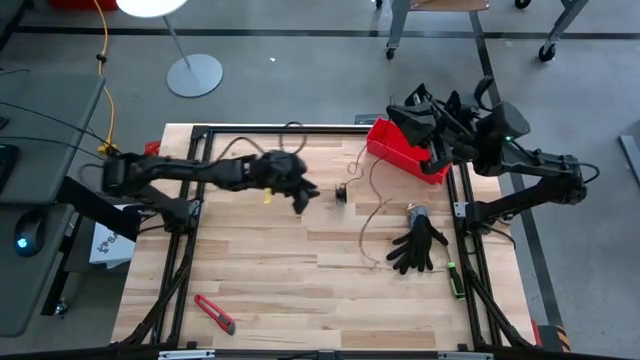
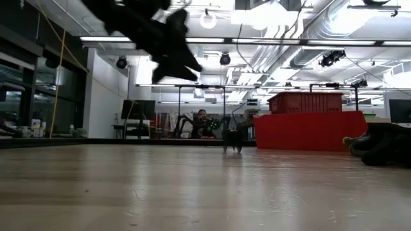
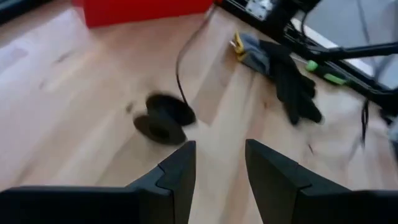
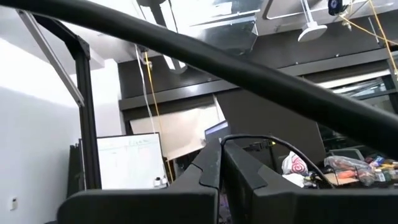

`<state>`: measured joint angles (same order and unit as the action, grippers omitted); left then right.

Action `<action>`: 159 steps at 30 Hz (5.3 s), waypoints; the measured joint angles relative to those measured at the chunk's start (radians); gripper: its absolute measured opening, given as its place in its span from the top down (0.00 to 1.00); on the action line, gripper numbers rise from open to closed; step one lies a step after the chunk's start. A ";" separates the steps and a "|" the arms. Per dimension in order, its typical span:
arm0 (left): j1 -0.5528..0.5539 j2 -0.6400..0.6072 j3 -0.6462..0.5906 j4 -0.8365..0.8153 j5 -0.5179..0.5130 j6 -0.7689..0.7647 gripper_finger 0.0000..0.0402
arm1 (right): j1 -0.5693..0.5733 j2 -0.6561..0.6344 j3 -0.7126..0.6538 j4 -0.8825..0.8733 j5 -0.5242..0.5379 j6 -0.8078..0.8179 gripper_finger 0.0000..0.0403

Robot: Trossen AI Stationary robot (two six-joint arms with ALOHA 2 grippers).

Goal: Coil cords
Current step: Uncoil the black wire from the spool

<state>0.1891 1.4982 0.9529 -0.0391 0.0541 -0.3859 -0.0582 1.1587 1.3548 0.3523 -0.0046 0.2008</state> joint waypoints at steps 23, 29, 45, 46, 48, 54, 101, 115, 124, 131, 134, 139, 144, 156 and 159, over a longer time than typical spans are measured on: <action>-0.001 0.419 0.267 -0.017 -0.025 0.004 0.67 | 0.000 0.000 0.000 -0.021 -0.021 -0.022 1.00; -0.002 0.420 0.267 -0.004 -0.041 0.003 0.67 | 0.000 0.000 0.000 -0.025 -0.034 -0.019 1.00; -0.001 0.420 0.267 0.089 -0.132 0.078 0.67 | 0.000 0.000 0.000 -0.039 -0.034 -0.024 1.00; 0.002 0.420 0.267 0.093 -0.136 0.082 0.67 | 0.000 0.000 0.000 -0.039 -0.034 -0.025 1.00; 0.009 0.420 0.267 0.102 -0.134 0.082 0.67 | 0.000 0.000 0.000 -0.039 -0.034 -0.026 1.00; 0.026 0.443 0.267 0.128 -0.016 0.077 0.67 | 0.000 0.000 0.000 -0.042 -0.034 -0.026 1.00; 0.034 -0.352 0.276 -0.176 0.038 -0.064 1.00 | 0.022 0.008 -0.067 -1.346 0.364 0.336 0.53; 0.034 -0.249 0.714 -0.181 0.033 0.033 1.00 | 0.095 0.007 -0.569 -0.648 0.141 0.571 0.53; 0.024 -0.099 1.095 -0.159 0.159 0.047 1.00 | 0.116 0.007 -0.657 -0.387 0.180 0.649 0.53; 0.024 0.010 1.317 -0.156 0.260 0.032 1.00 | 0.111 0.007 -0.657 -0.329 0.206 0.619 0.53; 0.024 0.020 1.337 -0.260 0.262 0.084 1.00 | 0.110 0.007 -0.657 -0.325 0.205 0.606 0.53; 0.033 0.010 1.338 -0.592 0.213 0.152 1.00 | 0.111 0.007 -0.657 -0.325 0.203 0.606 0.53; 0.033 0.018 1.338 -0.827 0.094 0.249 1.00 | 0.111 0.006 -0.657 -0.326 0.202 0.591 0.53; 0.055 0.013 1.340 -0.400 0.165 0.160 1.00 | 0.134 0.006 -0.657 -0.132 0.088 0.598 0.53; 0.053 0.029 1.336 -0.383 0.168 0.114 1.00 | 0.146 0.006 -0.641 -0.114 0.145 0.555 0.53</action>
<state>0.2422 1.5272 2.2885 -0.4223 0.2222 -0.2718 0.0878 1.1652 0.7139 0.2383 0.1399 0.7560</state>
